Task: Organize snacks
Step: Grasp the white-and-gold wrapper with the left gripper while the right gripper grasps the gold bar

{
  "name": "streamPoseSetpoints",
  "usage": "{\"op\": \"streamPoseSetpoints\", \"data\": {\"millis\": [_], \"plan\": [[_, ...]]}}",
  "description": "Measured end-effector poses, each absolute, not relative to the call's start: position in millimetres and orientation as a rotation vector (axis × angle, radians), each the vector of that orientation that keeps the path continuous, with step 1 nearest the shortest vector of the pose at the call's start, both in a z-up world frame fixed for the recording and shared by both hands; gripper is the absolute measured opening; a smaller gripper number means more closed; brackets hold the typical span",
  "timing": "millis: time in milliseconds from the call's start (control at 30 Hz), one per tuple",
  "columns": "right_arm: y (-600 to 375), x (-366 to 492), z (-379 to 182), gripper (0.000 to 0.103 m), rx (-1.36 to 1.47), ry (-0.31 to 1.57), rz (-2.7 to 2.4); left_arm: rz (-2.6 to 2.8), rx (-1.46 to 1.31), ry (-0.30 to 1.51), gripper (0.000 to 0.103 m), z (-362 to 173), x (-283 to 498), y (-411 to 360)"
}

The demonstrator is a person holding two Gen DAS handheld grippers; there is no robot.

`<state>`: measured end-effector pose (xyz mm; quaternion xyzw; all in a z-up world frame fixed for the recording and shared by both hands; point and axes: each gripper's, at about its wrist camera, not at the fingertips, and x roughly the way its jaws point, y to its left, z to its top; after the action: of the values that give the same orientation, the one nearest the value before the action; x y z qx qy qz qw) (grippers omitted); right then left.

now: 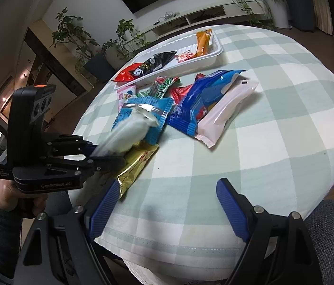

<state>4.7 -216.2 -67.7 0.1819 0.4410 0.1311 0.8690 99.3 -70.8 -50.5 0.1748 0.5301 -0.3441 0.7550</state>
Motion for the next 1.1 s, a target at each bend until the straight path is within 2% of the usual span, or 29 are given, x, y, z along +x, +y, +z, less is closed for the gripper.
{"op": "streamPoseSetpoints", "data": {"millis": [267,567,900,1100], "plan": [[-208.3,6.5,-68.5,0.085,0.364,0.945,0.258,-0.712,0.306,1.102,0.015,-42.9,96.2,-46.0],[-172.2,24.8,-69.9,0.085,0.342,1.012,0.272,-0.642,-0.041,1.014,0.015,-22.4,71.7,30.9],[-108.1,65.8,-80.8,0.086,0.149,1.096,0.194,-0.607,-0.201,0.963,0.015,-22.4,54.0,69.7],[-89.6,62.1,-87.7,0.071,-0.056,1.057,0.148,-0.612,-0.23,0.968,0.015,-30.4,50.4,72.9]]}}
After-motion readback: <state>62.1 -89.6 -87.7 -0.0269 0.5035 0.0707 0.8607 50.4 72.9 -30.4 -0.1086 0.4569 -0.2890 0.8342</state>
